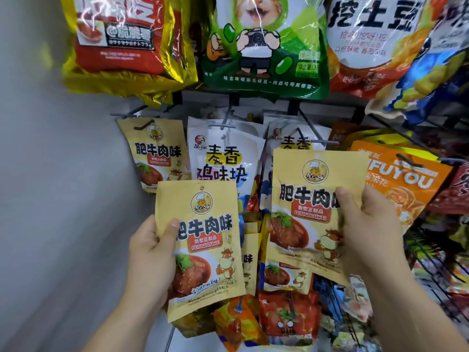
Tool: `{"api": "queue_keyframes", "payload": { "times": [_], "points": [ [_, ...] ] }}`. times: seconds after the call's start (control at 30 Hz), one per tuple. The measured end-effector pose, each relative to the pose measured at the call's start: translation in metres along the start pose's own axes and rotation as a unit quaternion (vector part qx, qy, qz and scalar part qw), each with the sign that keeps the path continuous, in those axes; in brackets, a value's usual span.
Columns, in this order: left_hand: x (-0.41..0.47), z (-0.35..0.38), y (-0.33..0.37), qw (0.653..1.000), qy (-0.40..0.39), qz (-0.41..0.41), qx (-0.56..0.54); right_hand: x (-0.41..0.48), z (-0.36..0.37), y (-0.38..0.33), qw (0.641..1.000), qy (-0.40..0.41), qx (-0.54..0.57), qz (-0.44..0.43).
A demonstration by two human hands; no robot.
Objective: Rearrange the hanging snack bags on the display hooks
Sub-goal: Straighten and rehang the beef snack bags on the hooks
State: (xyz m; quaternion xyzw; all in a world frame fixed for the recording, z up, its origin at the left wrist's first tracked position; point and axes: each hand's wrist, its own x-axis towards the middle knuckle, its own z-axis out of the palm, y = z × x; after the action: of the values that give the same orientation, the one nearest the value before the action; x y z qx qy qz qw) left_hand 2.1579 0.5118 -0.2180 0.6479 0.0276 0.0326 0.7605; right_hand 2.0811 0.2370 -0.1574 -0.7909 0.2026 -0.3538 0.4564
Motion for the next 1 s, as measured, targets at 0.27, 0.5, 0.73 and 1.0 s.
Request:
{"api": "queue_keyframes", "payload": {
  "times": [0.27, 0.5, 0.73, 1.0],
  "points": [
    [-0.016, -0.005, -0.01, 0.999, -0.034, -0.009, 0.007, -0.052, 0.013, 0.011, 0.984, -0.148, 0.058, 0.075],
    [-0.026, -0.008, -0.02, 0.998, -0.062, 0.002, 0.031, -0.067, 0.077, 0.03, 0.975, -0.195, 0.025, 0.107],
    [-0.03, -0.018, -0.032, 0.999, -0.024, -0.022, 0.023, -0.077, 0.114, 0.034, 0.958, -0.27, 0.048, 0.081],
    [-0.038, -0.022, -0.018, 0.996, 0.076, -0.007, 0.045, -0.079, 0.152, 0.031, 0.958, -0.277, 0.034, 0.062]
  ]
}}
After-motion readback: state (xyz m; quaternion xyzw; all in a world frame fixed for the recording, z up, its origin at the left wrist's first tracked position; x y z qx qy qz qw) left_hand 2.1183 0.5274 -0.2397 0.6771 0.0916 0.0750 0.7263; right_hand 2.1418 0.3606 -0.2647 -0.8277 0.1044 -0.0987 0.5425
